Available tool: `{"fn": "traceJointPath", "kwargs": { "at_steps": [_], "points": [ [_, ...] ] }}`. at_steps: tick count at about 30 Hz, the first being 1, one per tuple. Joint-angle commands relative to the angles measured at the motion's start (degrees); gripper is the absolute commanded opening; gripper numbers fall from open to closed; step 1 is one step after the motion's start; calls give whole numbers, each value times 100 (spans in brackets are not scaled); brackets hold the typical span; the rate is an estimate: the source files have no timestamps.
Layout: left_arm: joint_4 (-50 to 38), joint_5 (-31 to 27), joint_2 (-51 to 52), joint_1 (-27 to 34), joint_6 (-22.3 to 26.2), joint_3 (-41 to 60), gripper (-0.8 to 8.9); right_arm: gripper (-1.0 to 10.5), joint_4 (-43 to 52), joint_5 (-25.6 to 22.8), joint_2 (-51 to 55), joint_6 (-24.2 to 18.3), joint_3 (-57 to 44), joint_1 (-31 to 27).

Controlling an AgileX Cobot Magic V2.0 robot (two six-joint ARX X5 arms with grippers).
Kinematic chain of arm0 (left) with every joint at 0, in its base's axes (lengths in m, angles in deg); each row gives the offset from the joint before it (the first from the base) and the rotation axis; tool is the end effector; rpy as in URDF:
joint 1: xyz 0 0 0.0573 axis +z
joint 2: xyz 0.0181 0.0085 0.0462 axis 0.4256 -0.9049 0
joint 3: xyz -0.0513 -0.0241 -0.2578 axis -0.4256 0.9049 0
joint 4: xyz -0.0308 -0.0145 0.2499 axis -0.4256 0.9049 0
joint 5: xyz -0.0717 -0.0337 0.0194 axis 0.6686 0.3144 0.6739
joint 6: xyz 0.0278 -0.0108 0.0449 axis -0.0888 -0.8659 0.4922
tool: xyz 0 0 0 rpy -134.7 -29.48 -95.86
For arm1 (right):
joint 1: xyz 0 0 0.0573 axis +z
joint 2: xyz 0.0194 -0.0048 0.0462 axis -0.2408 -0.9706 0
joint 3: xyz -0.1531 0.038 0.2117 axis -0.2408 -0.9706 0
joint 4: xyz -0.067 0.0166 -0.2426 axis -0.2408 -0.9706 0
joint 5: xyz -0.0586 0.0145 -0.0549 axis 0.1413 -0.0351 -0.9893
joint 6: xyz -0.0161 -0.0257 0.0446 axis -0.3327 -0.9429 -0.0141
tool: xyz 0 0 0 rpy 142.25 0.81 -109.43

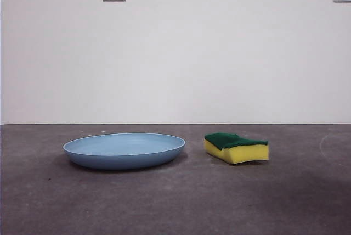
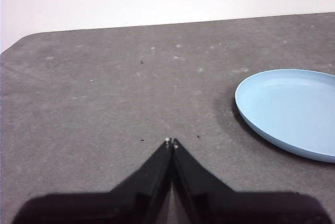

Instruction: Pick up the plate,pick up the cloth,clean the plate with the cloth

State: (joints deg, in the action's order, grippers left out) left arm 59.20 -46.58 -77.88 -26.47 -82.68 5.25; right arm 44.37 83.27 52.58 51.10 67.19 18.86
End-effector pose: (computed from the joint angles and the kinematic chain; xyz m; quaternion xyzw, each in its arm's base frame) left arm 0.0953 -0.0029 0.1518 0.0161 0.0864 -0.0268 0.9958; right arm 0.0964 0.0077 0.1548 0.0402 0.0666 0.0298 0.9965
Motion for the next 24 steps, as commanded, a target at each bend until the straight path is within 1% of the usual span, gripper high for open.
{"fn": "traceJointPath", "kwargs": {
  "at_steps": [1,24],
  "points": [
    [-15,-4,17,15,-39,87,-3,2,-175,-70,26,77,-50,81],
    [-17,-4,17,15,-39,87,-3,2,-249,-50,0,94,-48,87]
  ]
}}
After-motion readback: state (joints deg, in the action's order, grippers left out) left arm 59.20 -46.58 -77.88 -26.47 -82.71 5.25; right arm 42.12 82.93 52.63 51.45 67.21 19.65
